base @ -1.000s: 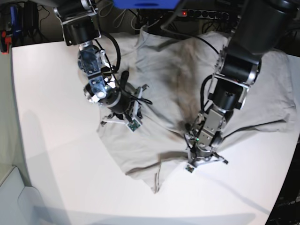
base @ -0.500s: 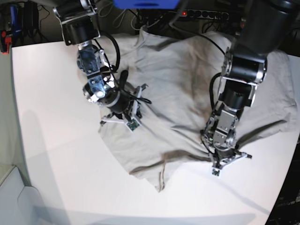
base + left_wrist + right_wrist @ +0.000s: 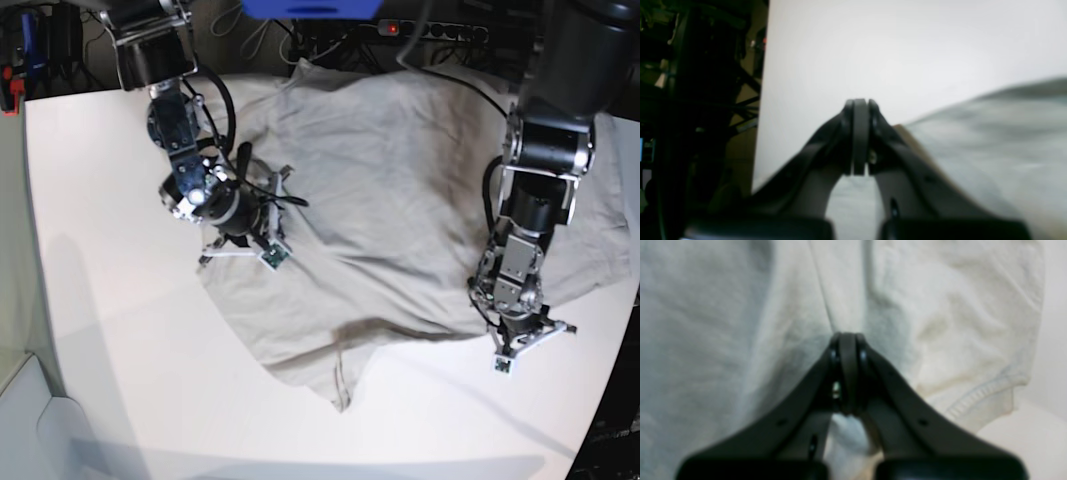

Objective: Layout the t-shirt on the table in an organized manner, then fold the t-shirt properly
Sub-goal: 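Pull the pinched shirt fabric with the left gripper away from the right gripper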

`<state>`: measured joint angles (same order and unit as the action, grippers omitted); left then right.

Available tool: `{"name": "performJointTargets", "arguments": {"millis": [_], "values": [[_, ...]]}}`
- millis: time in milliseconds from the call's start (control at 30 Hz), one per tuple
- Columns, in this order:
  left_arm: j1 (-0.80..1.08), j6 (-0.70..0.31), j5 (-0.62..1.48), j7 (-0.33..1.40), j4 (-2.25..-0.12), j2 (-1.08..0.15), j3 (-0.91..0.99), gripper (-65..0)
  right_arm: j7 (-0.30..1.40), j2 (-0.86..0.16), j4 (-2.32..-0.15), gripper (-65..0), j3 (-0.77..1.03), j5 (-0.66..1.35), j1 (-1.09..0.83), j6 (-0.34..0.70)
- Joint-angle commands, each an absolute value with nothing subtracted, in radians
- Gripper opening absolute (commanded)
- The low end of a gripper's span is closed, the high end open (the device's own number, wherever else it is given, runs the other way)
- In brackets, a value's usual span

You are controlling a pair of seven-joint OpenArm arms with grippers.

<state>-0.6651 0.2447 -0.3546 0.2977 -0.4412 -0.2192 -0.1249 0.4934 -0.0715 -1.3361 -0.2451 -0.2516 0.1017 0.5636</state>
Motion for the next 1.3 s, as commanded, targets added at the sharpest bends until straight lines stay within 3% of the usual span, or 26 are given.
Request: {"name": "performJointTargets", "arguments": {"millis": [0, 233, 567, 800, 1033, 1267], "values": [[-0.705, 0.277, -0.363, 0.278, -0.461, -0.226, -0.122, -64.9, 0.570, -0.085, -1.331, -65.0, -0.243, -0.291, 0.096, 0.581], [-0.702, 0.277, -0.361, 0.277, -0.463, -0.262, -0.116, -64.9, 0.578, -0.105, -1.331, -65.0, -0.243, -0.291, 0.093, 0.581], [-0.700, 0.266, -0.361, 0.283, -0.476, -0.263, 0.047, -64.9, 0.578, -0.120, -1.376, -65.0, -0.242, -0.291, 0.022, 0.581], [-0.616, 0.263, -0.355, 0.323, -0.688, -0.251, 0.050, -64.9, 0.579, -0.120, -1.557, -65.0, -0.234, -0.291, 0.004, 0.581], [-0.492, 0.127, -0.154, 0.518, -1.018, -0.242, 0.048, -64.9, 0.627, -0.120, -1.656, -65.0, -0.239, -0.291, 0.016, 0.581], [-0.328, 0.101, -0.137, 0.673, -1.285, -0.229, 0.045, -64.9, 0.654, -0.116, -1.653, -65.0, -0.243, -0.289, 0.036, 0.596]]}}
